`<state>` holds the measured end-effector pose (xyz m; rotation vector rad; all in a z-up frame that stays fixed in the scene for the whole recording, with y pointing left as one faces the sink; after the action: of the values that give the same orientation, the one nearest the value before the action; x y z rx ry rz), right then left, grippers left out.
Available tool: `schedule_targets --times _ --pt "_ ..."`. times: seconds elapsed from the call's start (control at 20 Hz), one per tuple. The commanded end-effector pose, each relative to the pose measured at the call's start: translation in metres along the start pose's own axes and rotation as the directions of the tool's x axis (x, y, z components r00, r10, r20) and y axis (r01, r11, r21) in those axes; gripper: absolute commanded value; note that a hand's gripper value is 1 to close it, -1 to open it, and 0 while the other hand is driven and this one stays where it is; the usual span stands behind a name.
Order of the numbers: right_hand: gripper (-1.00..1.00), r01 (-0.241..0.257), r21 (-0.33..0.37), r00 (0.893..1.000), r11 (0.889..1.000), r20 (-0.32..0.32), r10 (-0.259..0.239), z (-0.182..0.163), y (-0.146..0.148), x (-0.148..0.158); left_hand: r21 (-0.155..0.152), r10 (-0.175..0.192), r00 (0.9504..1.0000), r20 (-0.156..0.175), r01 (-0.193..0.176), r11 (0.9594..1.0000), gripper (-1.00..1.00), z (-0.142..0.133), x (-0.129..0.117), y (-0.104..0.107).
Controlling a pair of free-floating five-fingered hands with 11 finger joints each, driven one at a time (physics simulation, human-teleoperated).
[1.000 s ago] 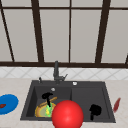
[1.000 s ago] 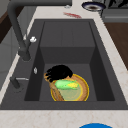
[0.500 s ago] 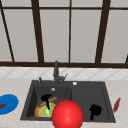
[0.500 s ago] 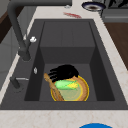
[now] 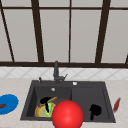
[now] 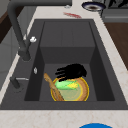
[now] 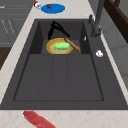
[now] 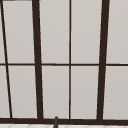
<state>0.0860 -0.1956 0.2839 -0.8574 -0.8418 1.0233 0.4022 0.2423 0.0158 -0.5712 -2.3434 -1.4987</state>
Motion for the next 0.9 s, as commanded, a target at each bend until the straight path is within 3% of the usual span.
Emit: schedule_targets --times 0.0,0.3,0.4,0.6,0.85 --pt "0.00 0.000 0.000 1.000 1.000 0.000 0.000 0.000 0.000 0.000 0.000 0.000 1.0000 0.000 0.000 1.0000 -1.00 0.005 0.013 -0.009" --pt "0.00 0.000 0.000 1.000 1.000 0.000 0.000 0.000 0.000 0.000 -0.001 0.002 1.0000 0.000 -0.002 1.0000 -1.00 0.004 0.013 -0.005" --pt "0.00 0.000 0.000 1.000 1.000 0.000 0.000 0.000 0.000 0.000 0.005 -0.019 0.9997 0.015 0.019 0.9998 -1.00 0.000 0.019 0.004" --pt "0.00 0.000 0.000 1.000 1.000 0.000 0.000 0.000 0.000 0.000 0.002 -0.001 0.9999 -0.010 0.001 1.0000 -1.00 -0.005 0.030 0.014" --pt "0.00 0.000 0.000 1.000 1.000 0.000 0.000 0.000 0.000 0.000 -0.048 -0.014 0.9997 -0.018 0.013 0.9988 -1.00 -0.014 0.051 0.028"
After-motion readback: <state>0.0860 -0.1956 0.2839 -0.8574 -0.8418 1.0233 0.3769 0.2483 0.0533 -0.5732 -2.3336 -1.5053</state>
